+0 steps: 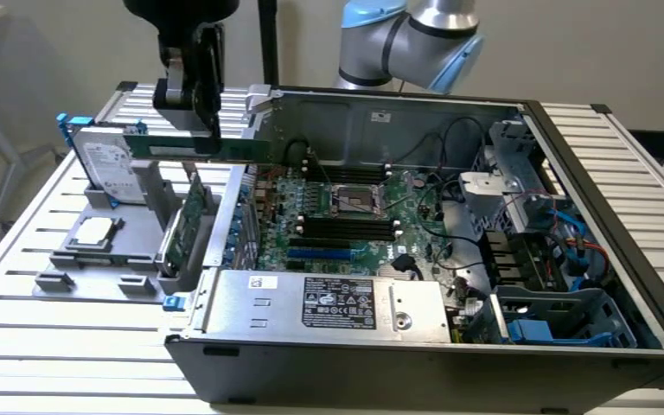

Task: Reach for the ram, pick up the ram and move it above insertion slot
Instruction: 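Pick up the ram and move it above insertion slot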

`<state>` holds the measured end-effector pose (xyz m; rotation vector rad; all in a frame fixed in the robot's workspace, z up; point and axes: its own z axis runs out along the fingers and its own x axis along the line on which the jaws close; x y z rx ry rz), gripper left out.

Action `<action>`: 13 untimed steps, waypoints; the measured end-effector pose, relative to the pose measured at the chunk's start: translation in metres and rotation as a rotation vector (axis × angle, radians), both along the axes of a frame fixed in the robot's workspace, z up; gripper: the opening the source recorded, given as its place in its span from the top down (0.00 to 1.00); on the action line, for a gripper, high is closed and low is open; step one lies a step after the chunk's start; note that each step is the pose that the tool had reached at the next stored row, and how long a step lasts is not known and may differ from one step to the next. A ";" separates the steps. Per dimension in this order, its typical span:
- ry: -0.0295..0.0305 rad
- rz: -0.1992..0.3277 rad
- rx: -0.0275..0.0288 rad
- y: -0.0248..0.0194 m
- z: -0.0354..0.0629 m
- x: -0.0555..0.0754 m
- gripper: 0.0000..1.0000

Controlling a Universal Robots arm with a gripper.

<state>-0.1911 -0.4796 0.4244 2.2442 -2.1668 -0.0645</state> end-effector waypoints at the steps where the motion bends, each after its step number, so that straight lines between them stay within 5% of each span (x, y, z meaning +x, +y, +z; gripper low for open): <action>1: 0.0000 0.000 0.0000 0.0002 0.0000 0.004 0.86; 13: 0.0000 0.000 0.0000 0.0054 0.0000 0.059 0.86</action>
